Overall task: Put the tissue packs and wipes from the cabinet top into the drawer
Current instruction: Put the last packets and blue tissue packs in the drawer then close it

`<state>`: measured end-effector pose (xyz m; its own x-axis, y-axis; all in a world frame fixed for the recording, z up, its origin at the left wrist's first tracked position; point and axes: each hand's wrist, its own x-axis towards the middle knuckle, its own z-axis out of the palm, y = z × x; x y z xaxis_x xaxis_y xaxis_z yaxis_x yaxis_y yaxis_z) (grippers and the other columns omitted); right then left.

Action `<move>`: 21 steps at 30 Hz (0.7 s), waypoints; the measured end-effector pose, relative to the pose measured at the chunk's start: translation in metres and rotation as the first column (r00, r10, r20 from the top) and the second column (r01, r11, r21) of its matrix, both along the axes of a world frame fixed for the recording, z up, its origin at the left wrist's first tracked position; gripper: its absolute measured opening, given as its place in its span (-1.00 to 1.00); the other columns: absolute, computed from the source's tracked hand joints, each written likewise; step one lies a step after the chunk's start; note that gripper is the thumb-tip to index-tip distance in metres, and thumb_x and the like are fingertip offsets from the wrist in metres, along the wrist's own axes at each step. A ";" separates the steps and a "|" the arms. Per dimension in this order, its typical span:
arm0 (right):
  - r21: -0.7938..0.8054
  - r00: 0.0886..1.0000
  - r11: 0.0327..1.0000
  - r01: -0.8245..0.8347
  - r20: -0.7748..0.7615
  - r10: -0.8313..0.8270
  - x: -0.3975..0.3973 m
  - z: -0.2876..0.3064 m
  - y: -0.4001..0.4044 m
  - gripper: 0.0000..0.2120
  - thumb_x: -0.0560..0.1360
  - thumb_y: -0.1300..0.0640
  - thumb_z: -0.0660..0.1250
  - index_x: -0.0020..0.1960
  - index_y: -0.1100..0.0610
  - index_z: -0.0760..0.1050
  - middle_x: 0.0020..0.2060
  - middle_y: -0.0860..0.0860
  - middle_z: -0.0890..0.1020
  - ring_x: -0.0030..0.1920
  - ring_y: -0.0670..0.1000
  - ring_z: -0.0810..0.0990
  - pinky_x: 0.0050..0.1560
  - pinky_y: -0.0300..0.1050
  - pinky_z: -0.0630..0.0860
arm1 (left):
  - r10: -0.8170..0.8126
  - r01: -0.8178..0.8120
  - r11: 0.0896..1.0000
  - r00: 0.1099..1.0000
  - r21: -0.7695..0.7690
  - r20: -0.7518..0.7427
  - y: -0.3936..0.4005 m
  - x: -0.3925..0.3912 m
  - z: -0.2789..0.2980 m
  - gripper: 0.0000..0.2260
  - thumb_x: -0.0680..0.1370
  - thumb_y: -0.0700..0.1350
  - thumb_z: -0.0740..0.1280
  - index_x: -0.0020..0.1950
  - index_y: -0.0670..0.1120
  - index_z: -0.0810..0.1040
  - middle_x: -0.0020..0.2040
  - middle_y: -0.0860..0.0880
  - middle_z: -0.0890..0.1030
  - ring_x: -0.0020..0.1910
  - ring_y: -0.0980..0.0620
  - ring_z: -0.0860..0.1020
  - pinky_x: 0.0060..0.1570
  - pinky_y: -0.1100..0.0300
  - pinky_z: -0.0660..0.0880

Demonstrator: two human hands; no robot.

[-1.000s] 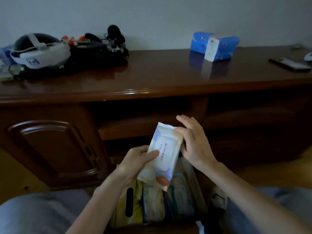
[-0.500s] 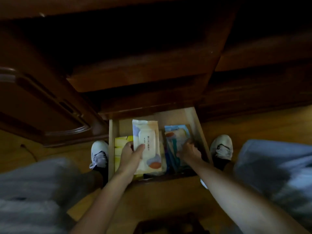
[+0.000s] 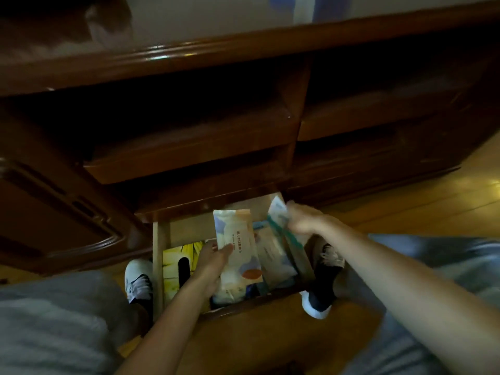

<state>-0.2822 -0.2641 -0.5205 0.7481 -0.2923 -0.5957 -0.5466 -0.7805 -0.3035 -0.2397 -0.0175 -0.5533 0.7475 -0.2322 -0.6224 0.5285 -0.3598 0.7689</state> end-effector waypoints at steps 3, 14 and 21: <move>-0.083 0.966 0.978 0.193 0.193 -0.174 -0.025 0.024 -0.020 -0.52 0.60 0.05 0.31 0.45 0.10 0.24 0.01 -0.01 0.53 -0.14 0.01 0.58 -0.26 -0.06 0.53 | 0.022 -0.022 0.999 1.000 -0.031 -0.014 -0.009 -0.007 0.007 -0.86 0.59 -0.21 0.37 0.13 -0.08 0.59 0.06 -0.11 0.69 0.01 -0.12 0.66 -0.01 -0.09 0.64; 0.209 0.877 0.863 0.459 0.051 -0.479 -0.056 -0.039 -0.045 -0.54 0.59 0.10 0.36 0.41 0.16 0.26 0.08 0.04 0.52 0.00 0.04 0.56 -0.24 -0.10 0.51 | -0.157 0.171 0.975 0.982 0.144 -0.102 -0.060 -0.002 -0.030 -0.85 0.60 -0.27 0.25 0.09 -0.06 0.50 0.01 -0.13 0.64 -0.22 -0.04 0.58 -0.45 0.16 0.52; 0.219 0.909 0.888 0.405 0.005 -0.416 -0.044 -0.075 -0.029 -0.52 0.59 0.13 0.35 0.40 0.14 0.21 0.17 0.11 0.55 0.14 0.14 0.60 0.06 0.12 0.62 | -0.280 0.320 0.897 0.945 0.303 -0.170 -0.105 0.000 -0.084 -0.69 0.69 -0.29 0.09 0.41 -0.30 0.40 0.05 -0.27 0.56 -0.08 -0.10 0.54 -0.17 0.13 0.50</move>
